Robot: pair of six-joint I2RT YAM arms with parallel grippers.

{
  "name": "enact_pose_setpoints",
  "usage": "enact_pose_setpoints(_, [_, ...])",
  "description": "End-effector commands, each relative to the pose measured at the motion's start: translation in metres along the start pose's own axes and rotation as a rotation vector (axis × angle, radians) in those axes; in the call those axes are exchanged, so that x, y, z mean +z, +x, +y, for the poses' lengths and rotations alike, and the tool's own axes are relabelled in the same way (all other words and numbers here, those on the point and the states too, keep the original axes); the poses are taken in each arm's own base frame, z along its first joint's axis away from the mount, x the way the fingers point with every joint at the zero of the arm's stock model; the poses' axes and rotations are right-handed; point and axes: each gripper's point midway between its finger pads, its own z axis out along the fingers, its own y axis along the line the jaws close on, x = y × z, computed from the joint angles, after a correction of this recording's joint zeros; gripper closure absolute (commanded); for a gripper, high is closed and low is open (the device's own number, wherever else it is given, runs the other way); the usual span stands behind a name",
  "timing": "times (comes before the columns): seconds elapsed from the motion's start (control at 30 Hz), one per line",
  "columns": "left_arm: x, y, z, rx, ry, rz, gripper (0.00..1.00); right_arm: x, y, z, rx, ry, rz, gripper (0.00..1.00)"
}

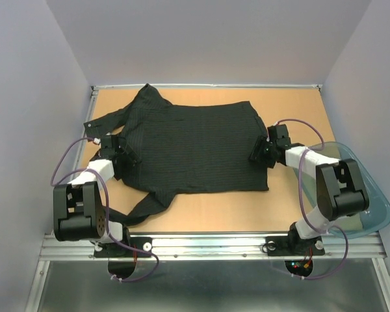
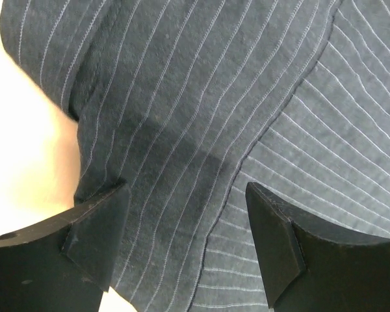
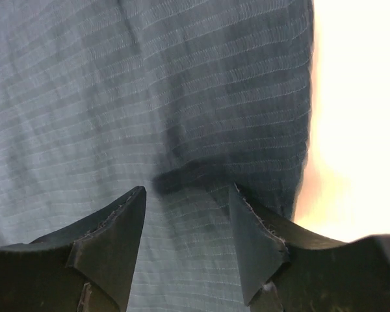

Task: Fold and stack the long sleeve shirts
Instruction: Fold the shirt

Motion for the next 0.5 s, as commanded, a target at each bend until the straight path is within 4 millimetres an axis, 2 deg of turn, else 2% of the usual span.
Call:
enact_pose_setpoints(0.0, [0.013, -0.022, -0.013, -0.015, 0.006, -0.042, 0.16, 0.027, -0.021, -0.018, 0.017, 0.089, -0.056, 0.41])
enact_pose_setpoints(0.03, [0.017, -0.024, -0.013, -0.018, -0.002, -0.039, 0.16, 0.033, -0.023, -0.020, 0.023, 0.099, -0.056, 0.41])
enact_pose_setpoints(0.07, [0.020, -0.032, -0.019, -0.019, 0.004, -0.047, 0.16, 0.036, -0.036, -0.022, 0.039, 0.105, -0.077, 0.41])
enact_pose_setpoints(0.13, [0.031, -0.033, -0.021, -0.025, -0.001, -0.022, 0.16, 0.048, -0.043, -0.032, 0.052, 0.149, -0.083, 0.41])
enact_pose_setpoints(0.17, [0.037, -0.041, -0.029, -0.023, 0.010, -0.023, 0.16, 0.050, -0.062, -0.033, 0.058, 0.165, -0.125, 0.41])
enact_pose_setpoints(0.23, [0.042, -0.049, -0.040, -0.018, 0.035, -0.020, 0.16, 0.061, -0.072, -0.036, 0.054, 0.191, -0.134, 0.41])
enact_pose_setpoints(0.27, [0.046, -0.060, -0.051, -0.006, 0.052, -0.030, 0.16, 0.063, -0.079, -0.039, 0.057, 0.200, -0.144, 0.41])
enact_pose_setpoints(0.33, [0.047, -0.072, -0.065, 0.011, 0.076, -0.043, 0.16, 0.063, -0.106, -0.033, 0.054, 0.204, -0.200, 0.40])
enact_pose_setpoints(0.37, [0.044, -0.085, -0.076, 0.026, 0.094, -0.064, 0.16, 0.063, -0.113, -0.032, 0.040, 0.206, -0.210, 0.40])
enact_pose_setpoints(0.4, [0.042, -0.090, -0.081, 0.036, 0.097, -0.073, 0.16, 0.062, -0.117, -0.029, 0.032, 0.200, -0.212, 0.39])
enact_pose_setpoints(0.47, [0.034, -0.100, -0.088, 0.054, 0.105, -0.103, 0.16, 0.048, -0.132, -0.016, 0.013, 0.162, -0.244, 0.37])
